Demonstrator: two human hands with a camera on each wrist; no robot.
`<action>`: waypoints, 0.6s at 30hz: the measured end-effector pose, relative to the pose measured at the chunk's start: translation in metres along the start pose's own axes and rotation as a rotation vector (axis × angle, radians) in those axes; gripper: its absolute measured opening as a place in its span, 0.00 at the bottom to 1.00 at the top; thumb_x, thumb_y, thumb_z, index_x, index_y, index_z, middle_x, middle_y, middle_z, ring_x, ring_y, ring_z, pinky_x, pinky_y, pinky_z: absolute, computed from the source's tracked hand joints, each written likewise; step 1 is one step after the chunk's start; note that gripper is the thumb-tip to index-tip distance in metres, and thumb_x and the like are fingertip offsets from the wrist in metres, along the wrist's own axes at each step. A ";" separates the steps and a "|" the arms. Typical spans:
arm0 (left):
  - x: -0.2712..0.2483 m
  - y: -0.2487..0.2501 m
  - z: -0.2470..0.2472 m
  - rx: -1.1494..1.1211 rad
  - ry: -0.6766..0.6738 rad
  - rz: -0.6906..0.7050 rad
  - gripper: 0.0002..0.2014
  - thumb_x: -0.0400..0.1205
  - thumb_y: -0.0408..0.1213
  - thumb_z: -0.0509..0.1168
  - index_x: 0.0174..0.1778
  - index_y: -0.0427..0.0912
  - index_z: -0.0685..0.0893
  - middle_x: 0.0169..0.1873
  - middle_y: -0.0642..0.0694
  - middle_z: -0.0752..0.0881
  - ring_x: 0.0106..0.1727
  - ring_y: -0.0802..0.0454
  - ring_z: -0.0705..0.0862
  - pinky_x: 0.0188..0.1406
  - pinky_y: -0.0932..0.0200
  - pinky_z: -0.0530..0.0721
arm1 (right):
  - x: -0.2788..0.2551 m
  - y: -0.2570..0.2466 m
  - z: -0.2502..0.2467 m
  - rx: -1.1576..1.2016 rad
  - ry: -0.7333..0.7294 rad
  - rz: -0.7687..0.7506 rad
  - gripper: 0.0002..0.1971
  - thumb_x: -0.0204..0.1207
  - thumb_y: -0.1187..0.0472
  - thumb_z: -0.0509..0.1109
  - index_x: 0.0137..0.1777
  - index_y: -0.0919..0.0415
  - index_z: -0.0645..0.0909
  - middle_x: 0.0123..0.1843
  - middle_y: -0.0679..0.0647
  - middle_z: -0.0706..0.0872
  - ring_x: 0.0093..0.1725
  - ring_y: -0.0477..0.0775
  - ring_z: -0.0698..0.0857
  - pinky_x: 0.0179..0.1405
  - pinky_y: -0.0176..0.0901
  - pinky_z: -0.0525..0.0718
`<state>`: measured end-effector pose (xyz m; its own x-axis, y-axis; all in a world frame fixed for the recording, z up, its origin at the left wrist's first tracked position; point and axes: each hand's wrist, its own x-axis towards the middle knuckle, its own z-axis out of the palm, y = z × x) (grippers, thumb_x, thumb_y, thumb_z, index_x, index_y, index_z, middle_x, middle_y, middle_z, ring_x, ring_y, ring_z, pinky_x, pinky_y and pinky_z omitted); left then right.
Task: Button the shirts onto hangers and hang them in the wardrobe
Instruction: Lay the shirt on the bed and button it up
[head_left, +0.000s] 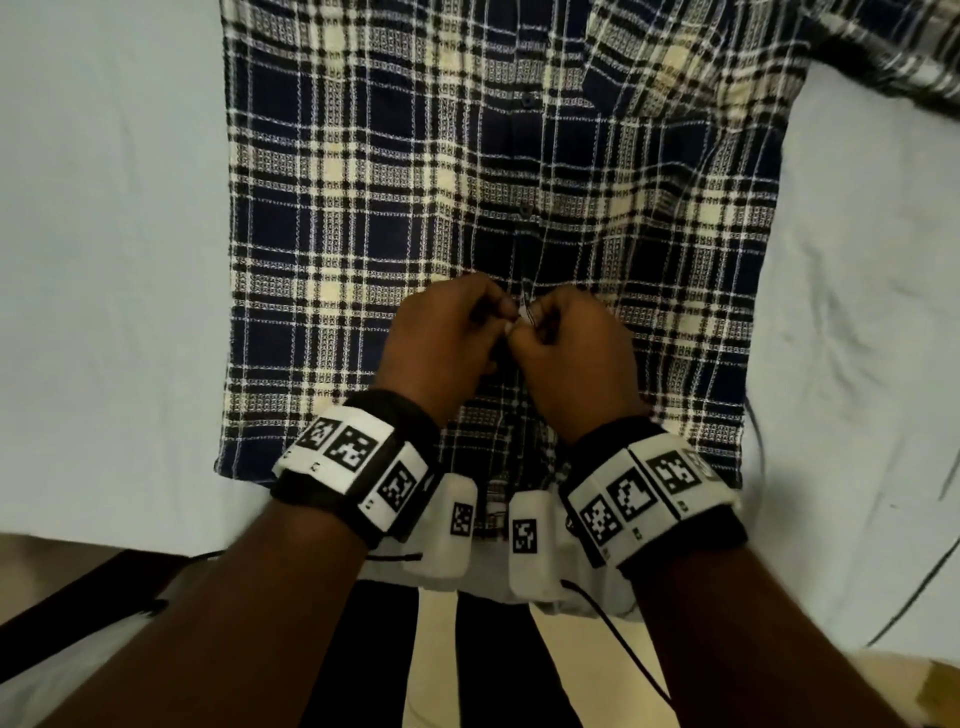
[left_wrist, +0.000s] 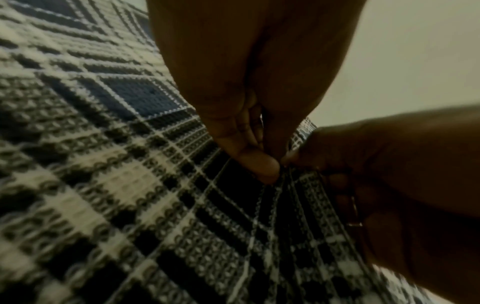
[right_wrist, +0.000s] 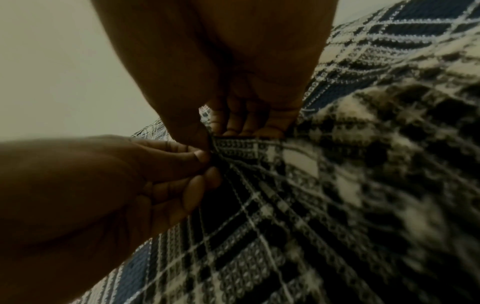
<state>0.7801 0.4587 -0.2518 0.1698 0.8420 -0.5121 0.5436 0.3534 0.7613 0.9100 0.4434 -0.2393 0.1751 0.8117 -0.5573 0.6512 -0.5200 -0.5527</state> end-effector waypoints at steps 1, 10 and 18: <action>-0.001 -0.001 -0.002 -0.085 -0.013 -0.050 0.06 0.83 0.27 0.69 0.48 0.44 0.86 0.41 0.50 0.89 0.35 0.60 0.89 0.34 0.66 0.88 | -0.001 0.000 0.002 0.033 0.011 0.001 0.05 0.80 0.58 0.72 0.43 0.55 0.80 0.37 0.45 0.83 0.34 0.39 0.80 0.29 0.33 0.72; -0.002 -0.014 -0.004 -0.288 0.026 -0.093 0.08 0.81 0.22 0.71 0.45 0.40 0.87 0.34 0.47 0.89 0.31 0.62 0.89 0.30 0.69 0.85 | -0.005 0.002 0.010 0.078 0.070 -0.031 0.07 0.79 0.62 0.72 0.40 0.52 0.80 0.33 0.42 0.82 0.31 0.35 0.79 0.26 0.21 0.72; -0.002 -0.017 -0.003 -0.332 0.016 -0.050 0.05 0.79 0.22 0.73 0.47 0.35 0.88 0.37 0.42 0.90 0.37 0.54 0.92 0.36 0.65 0.89 | -0.003 0.005 0.006 0.041 0.110 -0.061 0.03 0.78 0.62 0.74 0.44 0.54 0.86 0.37 0.41 0.85 0.36 0.35 0.83 0.31 0.18 0.75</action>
<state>0.7681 0.4525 -0.2625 0.1354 0.8258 -0.5475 0.2530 0.5055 0.8249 0.9083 0.4368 -0.2442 0.2174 0.8654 -0.4514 0.6327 -0.4771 -0.6100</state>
